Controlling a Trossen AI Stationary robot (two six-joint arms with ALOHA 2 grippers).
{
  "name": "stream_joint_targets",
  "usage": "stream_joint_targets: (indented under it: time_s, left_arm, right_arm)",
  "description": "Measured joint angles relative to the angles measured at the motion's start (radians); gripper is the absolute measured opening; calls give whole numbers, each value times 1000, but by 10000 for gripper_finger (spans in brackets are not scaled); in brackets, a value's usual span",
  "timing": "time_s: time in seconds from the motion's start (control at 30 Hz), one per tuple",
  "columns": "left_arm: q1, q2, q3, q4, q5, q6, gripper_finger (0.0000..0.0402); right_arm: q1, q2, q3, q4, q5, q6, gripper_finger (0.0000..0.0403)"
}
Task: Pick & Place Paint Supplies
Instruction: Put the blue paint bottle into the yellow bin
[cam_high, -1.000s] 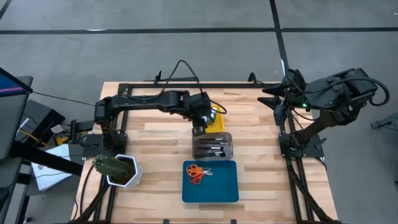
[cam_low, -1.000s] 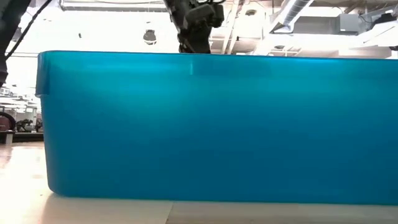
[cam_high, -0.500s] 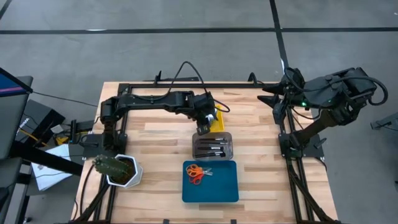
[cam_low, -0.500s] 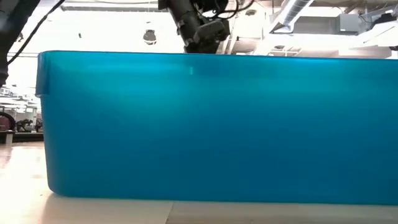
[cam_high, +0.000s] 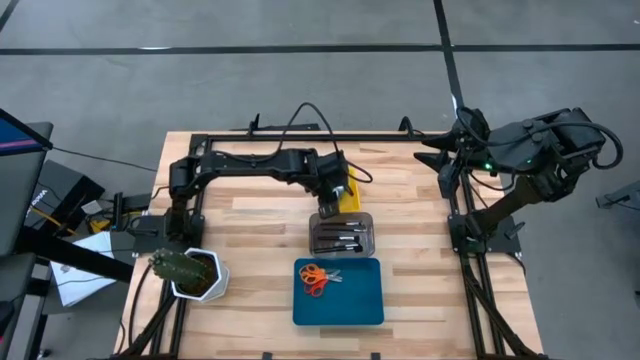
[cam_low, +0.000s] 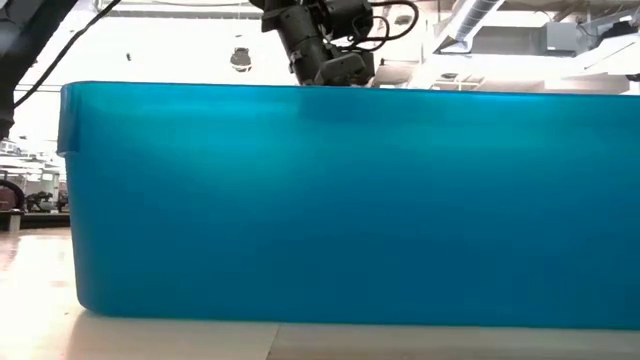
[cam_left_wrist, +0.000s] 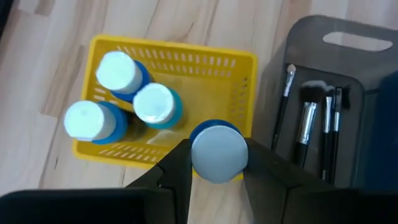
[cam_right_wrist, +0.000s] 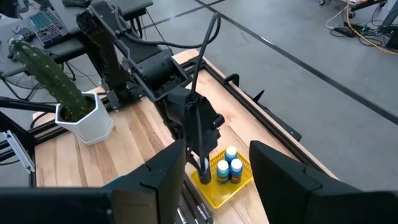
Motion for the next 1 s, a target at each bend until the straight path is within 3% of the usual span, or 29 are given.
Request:
stream_joint_targets:
  time_s: [0.83, 1.0]
  left_arm:
    - [12, 0, 0, -41, 17, 22, 107]
    - [11, 0, 0, -39, 59, 23, 107]
  right_arm:
    - [0, 0, 0, 0, 26, 4, 175]
    - [0, 0, 0, 0, 26, 11, 175]
